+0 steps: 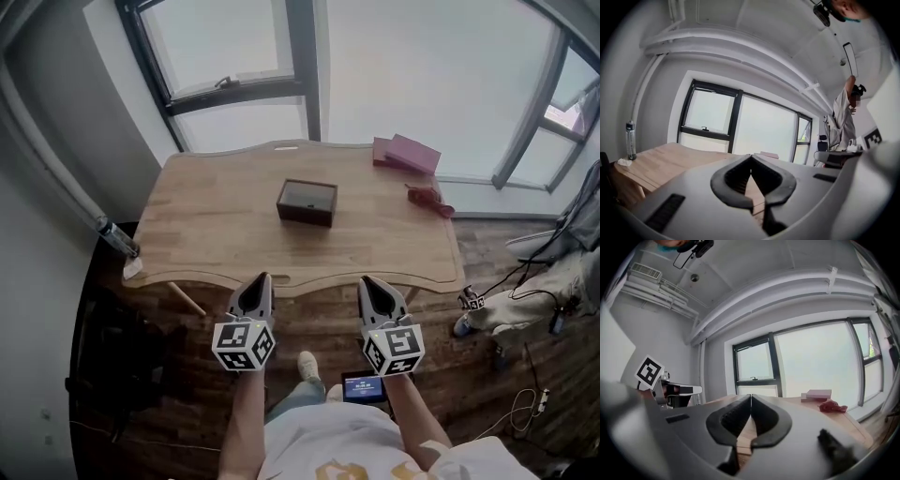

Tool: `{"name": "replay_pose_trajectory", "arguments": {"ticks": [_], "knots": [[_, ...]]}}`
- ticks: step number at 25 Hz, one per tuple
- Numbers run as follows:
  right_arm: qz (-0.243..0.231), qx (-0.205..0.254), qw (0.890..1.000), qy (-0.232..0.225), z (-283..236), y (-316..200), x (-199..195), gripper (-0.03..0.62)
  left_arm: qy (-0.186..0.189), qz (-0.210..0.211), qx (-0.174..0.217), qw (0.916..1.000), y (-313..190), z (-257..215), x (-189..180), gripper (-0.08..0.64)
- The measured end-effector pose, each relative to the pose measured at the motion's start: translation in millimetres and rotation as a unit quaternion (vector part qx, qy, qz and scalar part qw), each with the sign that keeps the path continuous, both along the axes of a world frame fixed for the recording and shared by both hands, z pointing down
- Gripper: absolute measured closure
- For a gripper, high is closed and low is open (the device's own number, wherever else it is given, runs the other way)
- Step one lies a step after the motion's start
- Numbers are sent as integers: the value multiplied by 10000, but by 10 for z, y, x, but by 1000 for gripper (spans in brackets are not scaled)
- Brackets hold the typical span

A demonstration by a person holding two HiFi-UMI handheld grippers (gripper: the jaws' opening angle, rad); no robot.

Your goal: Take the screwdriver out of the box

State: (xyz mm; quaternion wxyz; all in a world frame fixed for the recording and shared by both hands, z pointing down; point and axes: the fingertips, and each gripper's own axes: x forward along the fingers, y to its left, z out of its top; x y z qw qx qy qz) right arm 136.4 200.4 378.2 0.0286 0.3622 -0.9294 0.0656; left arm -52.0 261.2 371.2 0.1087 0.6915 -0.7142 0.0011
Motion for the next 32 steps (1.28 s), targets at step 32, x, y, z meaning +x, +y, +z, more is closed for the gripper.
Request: {"name": "replay_pose_trajectory", "arguments": {"ticks": [32], "knots": [[842, -673, 9925, 580, 754, -3232, -1355, 560, -567, 780, -631, 9933, -3449, 809, -1444, 548]]}}
